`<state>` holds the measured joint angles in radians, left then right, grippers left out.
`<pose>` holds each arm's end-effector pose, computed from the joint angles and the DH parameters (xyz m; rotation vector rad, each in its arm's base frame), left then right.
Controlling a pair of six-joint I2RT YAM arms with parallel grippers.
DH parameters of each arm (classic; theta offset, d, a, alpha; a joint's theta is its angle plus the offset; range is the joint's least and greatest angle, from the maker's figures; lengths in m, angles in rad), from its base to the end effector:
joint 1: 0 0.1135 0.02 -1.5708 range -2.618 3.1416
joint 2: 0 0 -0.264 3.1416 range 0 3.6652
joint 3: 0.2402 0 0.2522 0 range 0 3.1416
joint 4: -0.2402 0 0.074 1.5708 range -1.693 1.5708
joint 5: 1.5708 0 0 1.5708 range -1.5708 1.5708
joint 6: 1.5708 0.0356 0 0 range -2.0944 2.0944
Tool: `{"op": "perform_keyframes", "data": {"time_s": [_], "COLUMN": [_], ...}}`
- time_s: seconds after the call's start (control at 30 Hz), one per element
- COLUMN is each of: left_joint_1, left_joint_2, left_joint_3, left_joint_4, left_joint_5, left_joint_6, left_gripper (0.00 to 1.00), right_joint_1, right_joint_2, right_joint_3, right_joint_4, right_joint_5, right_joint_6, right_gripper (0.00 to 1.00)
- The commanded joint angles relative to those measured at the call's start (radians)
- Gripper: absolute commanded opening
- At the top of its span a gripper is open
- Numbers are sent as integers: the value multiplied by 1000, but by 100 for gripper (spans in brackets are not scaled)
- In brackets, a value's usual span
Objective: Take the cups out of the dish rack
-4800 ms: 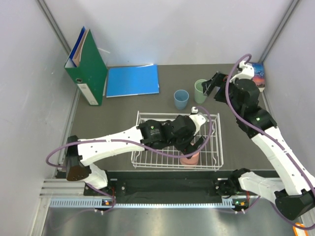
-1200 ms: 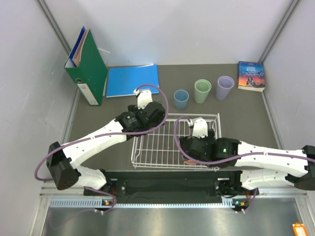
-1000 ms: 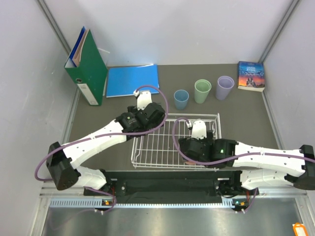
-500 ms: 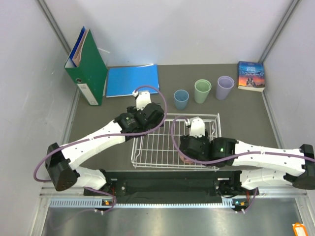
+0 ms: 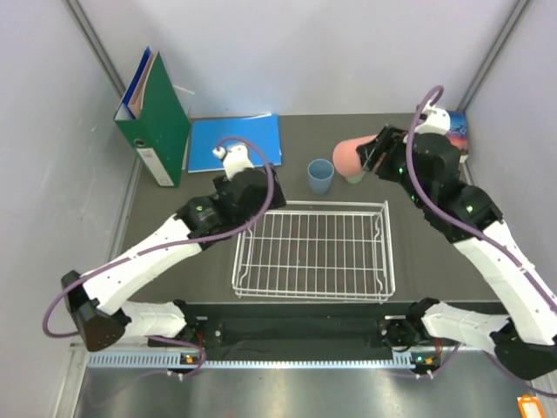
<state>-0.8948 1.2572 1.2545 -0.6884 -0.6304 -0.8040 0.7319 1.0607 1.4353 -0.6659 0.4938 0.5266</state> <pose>0.1808 -0.1919 0.3585 -0.2266 2.1131 -0.2899 0.1586 0.1198 0.4591 0.1527 1.8411 0.4252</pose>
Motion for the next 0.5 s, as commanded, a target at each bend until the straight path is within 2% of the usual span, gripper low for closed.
{"op": "perform_keyframes", "data": {"time_s": [0.0, 0.03, 0.07, 0.1, 0.13, 0.17, 0.2, 0.23, 0.27, 0.33, 0.47], "left_joint_1": [100, 159, 190, 221, 279, 308, 336, 377, 390, 411, 422], "left_joint_2": [-143, -163, -191, -200, -205, -196, -185, -174, -154, -144, -117], "left_joint_3": [-48, -76, -136, -165, -190, -222, -236, -250, -277, -305, -330], "left_joint_4": [308, 373, 445, 516, 652, 691, 757, 853, 906, 1033, 1124], "left_joint_5": [225, 283, 437, 508, 588, 662, 802, 861, 906, 997, 1057], "left_joint_6": [-35, -53, -64, -95, -116, -142, -196, -224, -224, -316, -365], "left_gripper": [99, 99, 99, 99, 99, 99, 99, 98, 98, 97, 98], "right_joint_1": [-239, -246, -252, -264, -272, -276, -287, -293, -298, -310, -316], "right_joint_2": [2, 8, 15, 22, 41, 50, 56, 65, 68, 76, 99], "right_joint_3": [-139, -162, -177, -199, -205, -210, -223, -233, -242, -256, -266], "right_joint_4": [314, 410, 448, 486, 561, 589, 629, 711, 747, 793, 865], "right_joint_5": [-567, -605, -654, -685, -748, -771, -797, -845, -860, -900, -943], "right_joint_6": [74, 93, 113, 146, 168, 188, 229, 251, 272, 311, 348], "right_gripper": [0, 0, 0, 0, 0, 0, 0, 0, 0, 0, 0]}}
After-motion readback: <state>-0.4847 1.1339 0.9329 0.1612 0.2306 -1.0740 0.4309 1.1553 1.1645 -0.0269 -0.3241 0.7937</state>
